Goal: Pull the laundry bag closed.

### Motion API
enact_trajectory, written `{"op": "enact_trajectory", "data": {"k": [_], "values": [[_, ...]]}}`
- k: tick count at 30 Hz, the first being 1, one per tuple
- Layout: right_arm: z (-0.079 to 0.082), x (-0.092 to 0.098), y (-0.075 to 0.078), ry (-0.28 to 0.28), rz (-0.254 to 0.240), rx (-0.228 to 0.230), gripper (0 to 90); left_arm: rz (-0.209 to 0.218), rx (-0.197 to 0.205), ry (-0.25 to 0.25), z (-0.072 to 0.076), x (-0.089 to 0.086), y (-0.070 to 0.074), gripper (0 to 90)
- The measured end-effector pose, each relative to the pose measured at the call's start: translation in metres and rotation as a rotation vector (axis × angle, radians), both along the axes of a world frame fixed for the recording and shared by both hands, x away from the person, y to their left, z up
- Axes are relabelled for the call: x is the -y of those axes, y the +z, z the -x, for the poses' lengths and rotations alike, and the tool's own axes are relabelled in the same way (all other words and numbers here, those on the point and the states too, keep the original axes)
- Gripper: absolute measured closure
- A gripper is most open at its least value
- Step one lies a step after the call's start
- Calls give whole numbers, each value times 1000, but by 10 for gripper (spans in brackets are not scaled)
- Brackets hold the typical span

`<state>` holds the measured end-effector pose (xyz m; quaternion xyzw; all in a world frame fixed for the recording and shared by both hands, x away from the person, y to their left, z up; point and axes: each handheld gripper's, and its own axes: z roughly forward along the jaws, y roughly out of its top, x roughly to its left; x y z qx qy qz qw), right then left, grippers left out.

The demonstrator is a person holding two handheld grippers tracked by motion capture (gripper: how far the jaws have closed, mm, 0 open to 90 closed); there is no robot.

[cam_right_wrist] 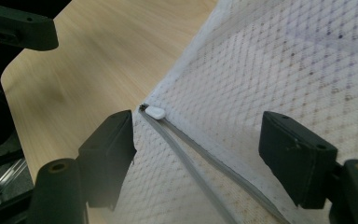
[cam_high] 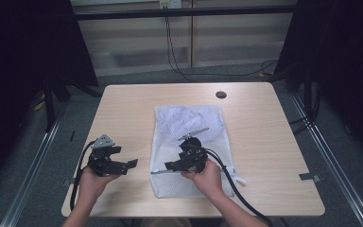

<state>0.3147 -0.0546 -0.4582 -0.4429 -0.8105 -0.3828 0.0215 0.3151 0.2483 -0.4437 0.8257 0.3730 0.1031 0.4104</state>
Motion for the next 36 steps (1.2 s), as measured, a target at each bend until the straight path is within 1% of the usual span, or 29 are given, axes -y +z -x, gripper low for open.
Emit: {"op": "enact_trajectory", "data": {"k": [2, 3, 5, 6, 7, 8, 9, 10, 11, 13, 15, 16, 19, 21, 22, 26, 28, 29, 30, 32, 33, 34, 36], "values": [[-1, -4, -2, 17, 9, 4, 278, 0, -5, 1, 1, -1, 0, 98], [-1, -5, -2, 14, 15, 1, 280, 0, -3, 0, 2, -1, 0, 98], [-2, -7, -2, 21, 8, 9, 295, -2, -3, -2, 2, -2, 0, 99], [-2, -8, -2, 22, 10, 9, 299, -4, -3, 7, 3, -2, 0, 99], [-2, -9, -2, 24, 8, 7, 307, -3, -7, 4, 4, -2, 0, 99], [-2, -10, -3, 29, 5, 12, 326, -2, -7, 7, 4, -2, 0, 100], [-2, -11, -3, 32, 17, 11, 338, -3, -7, 4, 4, -3, 0, 100], [-2, -12, -3, 38, 15, 21, 343, -5, -7, 4, 5, -3, 0, 100], [-2, -14, -3, 39, 9, 12, 352, -6, -7, 8, 5, -3, 0, 100], [-2, -16, -5, 45, 10, 15, 353, -3, -7, 7, 6, -4, 0, 101], [-3, -18, -7, 44, -2, 12, 357, -5, -6, 5, 6, -4, 0, 101], [-3, -19, -7, 45, -1, 2, 374, -6, -6, 5, 6, -4, 0, 101], [-3, -22, -8, 50, 2, 12, 409, -12, -10, 7, 8, -4, -1, 102], [-3, -23, -9, 48, 4, 14, 409, -8, -18, 6, 8, -5, -3, 102], [-4, -23, -10, 50, -2, 15, 409, -13, -18, 2, 8, -6, -3, 103], [-5, -25, -11, 37, -10, -9, 410, -17, -16, 9, 10, -6, -2, 104], [-6, -26, -13, 41, -14, -7, 416, -16, -14, 8, 10, -6, -2, 104], [-6, -27, -13, 40, -8, -13, 422, -14, -15, 10, 10, -6, -3, 104], [-6, -27, -13, 41, -16, -14, 428, -18, -16, 4, 10, -6, -3, 104], [-6, -28, -14, 40, -17, -18, 436, -21, -17, 5, 11, -5, -3, 105], [-7, -29, -15, 41, -18, -13, 441, -22, -17, 3, 11, -5, -3, 105], [-6, -30, -15, 38, -21, -29, 462, -22, -18, 2, 11, -5, -3, 105], [-7, -31, -16, 50, -21, -27, 487, -24, -20, 0, 11, -6, -4, 106]]}}
